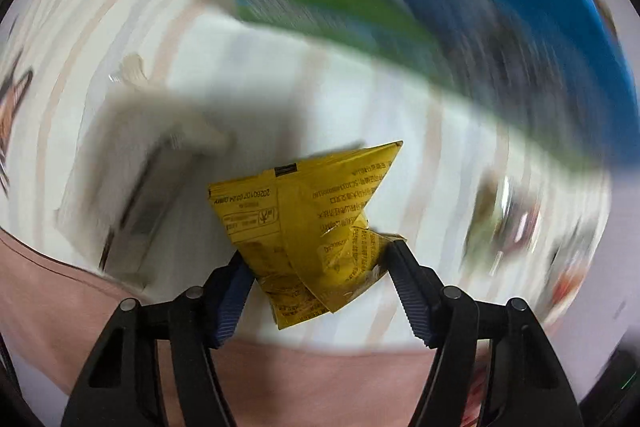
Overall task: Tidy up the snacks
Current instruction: 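Grasp the yellow snack bag with left tool while right tool grasps brown pastry packet, then carry both packets into the cardboard box and open both tools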
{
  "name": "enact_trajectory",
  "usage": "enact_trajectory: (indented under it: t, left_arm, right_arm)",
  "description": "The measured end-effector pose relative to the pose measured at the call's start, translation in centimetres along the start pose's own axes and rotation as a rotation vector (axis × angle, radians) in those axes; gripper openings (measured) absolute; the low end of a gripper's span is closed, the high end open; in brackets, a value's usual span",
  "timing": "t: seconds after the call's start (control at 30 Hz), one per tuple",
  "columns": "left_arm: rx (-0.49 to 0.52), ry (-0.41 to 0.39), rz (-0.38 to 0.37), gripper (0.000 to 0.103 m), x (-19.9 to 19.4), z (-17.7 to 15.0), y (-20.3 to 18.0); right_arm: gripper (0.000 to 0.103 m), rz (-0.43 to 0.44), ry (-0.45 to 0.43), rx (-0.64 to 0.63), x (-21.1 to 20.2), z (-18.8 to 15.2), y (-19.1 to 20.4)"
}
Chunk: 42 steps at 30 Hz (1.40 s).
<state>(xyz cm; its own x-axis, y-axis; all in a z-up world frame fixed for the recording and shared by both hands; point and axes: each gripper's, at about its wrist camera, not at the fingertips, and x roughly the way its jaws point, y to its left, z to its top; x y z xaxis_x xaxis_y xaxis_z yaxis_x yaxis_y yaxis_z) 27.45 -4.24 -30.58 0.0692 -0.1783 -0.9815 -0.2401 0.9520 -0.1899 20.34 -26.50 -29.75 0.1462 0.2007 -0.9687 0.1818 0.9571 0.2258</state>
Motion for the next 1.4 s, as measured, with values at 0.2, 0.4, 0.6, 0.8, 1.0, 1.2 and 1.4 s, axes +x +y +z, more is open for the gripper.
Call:
enact_trajectory:
  t: [0.2,0.4,0.6,0.8,1.0,1.2,1.4]
  left_arm:
    - [0.076,0.048,0.049,0.065,1.2,-4.0,0.5]
    - [-0.119,0.056,-0.063,0.065,0.6,-2.7,4.6]
    - [-0.231,0.064,-0.159,0.065,-1.2,-3.3,7.0]
    - [-0.408,0.084,-0.228,0.065,-1.3,-3.3,13.8]
    - [-0.307,-0.014,-0.097,0.052,-1.5,-0.7,12.3]
    - [-0.033,-0.056,0.022,0.048,-2.4,-1.1,8.6]
    - [0.003,-0.047,-0.032,0.039,-4.5,-1.1,7.4]
  right_arm:
    - [0.057,-0.012,0.04,-0.11,1.4,1.2,3.1]
    - [0.064,-0.028,0.075,-0.123,3.1,1.7,3.8]
    - [0.074,-0.001,0.099,-0.102,3.4,1.6,3.9]
    - [0.075,0.003,0.097,-0.051,3.7,1.5,3.1]
    - [0.06,-0.08,0.07,-0.104,4.8,0.6,4.5]
    - [0.059,-0.075,0.037,-0.134,4.6,-0.1,4.9]
    - [0.059,-0.001,-0.017,-0.108,1.7,0.2,4.6]
